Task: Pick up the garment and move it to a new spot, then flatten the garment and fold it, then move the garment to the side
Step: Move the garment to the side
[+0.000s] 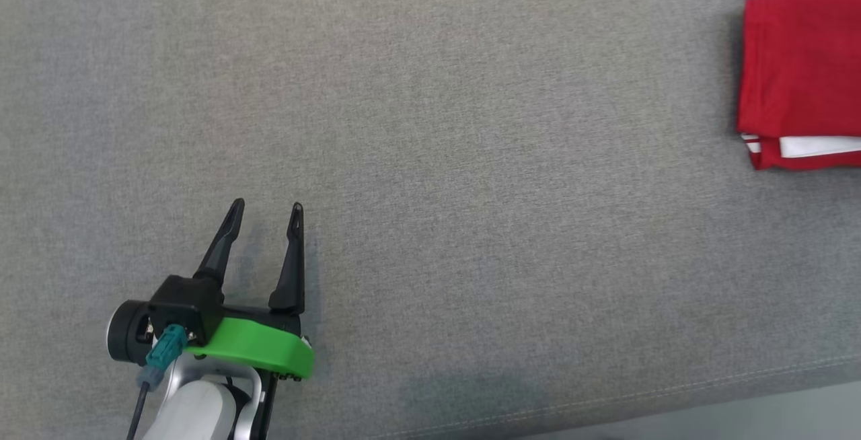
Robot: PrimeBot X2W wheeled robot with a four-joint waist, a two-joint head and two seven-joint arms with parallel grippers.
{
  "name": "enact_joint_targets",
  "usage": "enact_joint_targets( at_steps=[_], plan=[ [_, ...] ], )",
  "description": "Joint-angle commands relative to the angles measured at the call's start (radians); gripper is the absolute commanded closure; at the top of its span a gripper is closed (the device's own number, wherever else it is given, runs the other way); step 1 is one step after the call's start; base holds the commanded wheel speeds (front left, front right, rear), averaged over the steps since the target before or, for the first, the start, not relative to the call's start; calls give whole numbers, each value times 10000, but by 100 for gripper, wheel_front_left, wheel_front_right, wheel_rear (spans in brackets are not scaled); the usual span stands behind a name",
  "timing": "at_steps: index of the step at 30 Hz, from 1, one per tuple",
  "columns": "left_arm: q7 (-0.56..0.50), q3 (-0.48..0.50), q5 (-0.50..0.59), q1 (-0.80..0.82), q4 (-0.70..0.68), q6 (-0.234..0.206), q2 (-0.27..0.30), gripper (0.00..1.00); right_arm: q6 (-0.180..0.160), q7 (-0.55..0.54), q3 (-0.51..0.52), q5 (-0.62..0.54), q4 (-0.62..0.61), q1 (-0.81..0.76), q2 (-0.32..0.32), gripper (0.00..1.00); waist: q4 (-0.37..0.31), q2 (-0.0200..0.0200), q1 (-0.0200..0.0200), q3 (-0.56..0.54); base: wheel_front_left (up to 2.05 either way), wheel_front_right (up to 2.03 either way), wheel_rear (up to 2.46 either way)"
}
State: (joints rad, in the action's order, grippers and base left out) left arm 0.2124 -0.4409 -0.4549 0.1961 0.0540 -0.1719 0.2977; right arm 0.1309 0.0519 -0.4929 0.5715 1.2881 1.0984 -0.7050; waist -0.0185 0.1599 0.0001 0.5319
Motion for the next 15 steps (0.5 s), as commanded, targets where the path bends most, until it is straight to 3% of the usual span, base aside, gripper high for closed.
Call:
enact_joint_targets(
  at_steps=[1, 10, 11, 12, 15],
  plan=[
    [-25, 33, 87, 161, -59, -52, 64, 0, -4, 88, 178, -263, 22, -141, -114, 100, 193, 0, -1, 215, 0, 0, 0],
    [-214, -30, 137, 275, -258, -67, 262, 0, -10, 573, 2002, -2286, 26, -85, -375, 100, 436, 0, -1, 597, 0, 0, 0],
    [-229, -28, 141, 271, -285, -78, 276, 0, -10, 749, 2233, -2603, 23, -30, -379, 6, 448, 0, -1, 631, 0, 0, 0],
    [-236, -28, 145, 265, -306, -91, 294, 0, -10, 888, 2512, -2868, 22, 20, -430, 0, 458, 0, -1, 663, 0, 0, 0],
    [-247, -22, 151, 274, -355, -120, 342, 0, -9, 1120, 3314, -3756, 22, -25, -331, 0, 467, 0, -1, 727, 0, 0, 0]
  ],
)
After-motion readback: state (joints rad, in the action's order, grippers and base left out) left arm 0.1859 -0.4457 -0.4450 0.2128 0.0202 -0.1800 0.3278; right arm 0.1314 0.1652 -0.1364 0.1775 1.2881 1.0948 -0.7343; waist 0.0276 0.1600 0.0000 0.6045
